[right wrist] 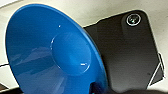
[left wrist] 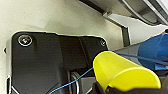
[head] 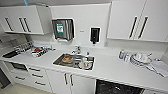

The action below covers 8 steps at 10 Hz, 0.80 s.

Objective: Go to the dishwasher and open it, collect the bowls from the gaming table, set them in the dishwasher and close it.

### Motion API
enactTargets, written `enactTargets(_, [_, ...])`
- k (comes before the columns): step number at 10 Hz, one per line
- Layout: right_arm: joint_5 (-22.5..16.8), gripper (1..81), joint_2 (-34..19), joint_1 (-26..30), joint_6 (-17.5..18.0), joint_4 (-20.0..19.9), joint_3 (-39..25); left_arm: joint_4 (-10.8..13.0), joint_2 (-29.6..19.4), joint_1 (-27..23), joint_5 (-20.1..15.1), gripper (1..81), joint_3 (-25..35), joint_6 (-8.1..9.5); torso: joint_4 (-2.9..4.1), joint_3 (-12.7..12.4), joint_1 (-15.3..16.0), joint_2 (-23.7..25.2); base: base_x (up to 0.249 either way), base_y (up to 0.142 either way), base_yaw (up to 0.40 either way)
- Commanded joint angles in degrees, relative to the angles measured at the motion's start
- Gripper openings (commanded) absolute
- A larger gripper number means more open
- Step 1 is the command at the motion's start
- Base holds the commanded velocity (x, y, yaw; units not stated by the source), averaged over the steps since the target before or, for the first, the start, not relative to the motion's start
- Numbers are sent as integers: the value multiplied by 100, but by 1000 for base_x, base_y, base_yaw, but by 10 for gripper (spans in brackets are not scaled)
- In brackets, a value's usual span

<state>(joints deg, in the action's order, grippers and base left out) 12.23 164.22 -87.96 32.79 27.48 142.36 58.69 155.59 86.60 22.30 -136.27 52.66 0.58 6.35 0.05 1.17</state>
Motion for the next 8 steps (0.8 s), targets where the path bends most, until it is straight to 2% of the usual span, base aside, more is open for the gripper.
enactTargets(1, [-238, 10, 35, 124, -71, 197, -113, 64, -142, -174, -85, 10, 39, -2, 0, 0, 0, 0, 0, 0, 0])
enactTargets(8, [-238, 10, 26, 107, -71, 188, -104, 55, -150, -174, -68, 10, 39, -2, 0, 0, -5, 0, 0, 0, 0])
